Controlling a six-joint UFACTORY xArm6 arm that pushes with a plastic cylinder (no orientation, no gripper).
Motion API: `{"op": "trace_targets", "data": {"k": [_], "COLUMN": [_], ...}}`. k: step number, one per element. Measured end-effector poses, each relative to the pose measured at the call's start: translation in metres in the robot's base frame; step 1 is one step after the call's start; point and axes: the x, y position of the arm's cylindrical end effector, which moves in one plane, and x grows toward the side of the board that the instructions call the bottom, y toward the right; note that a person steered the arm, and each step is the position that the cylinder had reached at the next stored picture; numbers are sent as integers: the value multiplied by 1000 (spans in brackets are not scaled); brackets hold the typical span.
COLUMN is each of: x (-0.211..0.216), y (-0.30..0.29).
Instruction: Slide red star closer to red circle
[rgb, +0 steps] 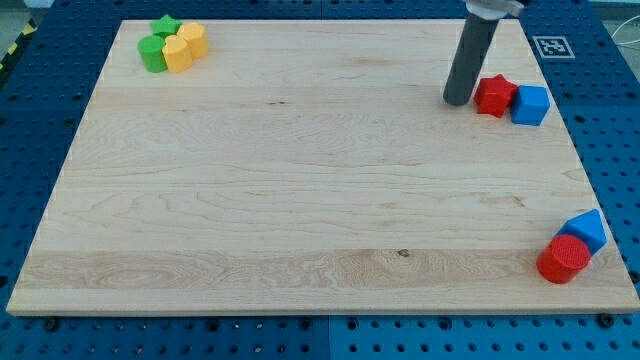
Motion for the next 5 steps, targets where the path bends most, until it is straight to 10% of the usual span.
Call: {"op": "trace_targets", "data": {"k": [5], "x": [7], "y": [52]}}
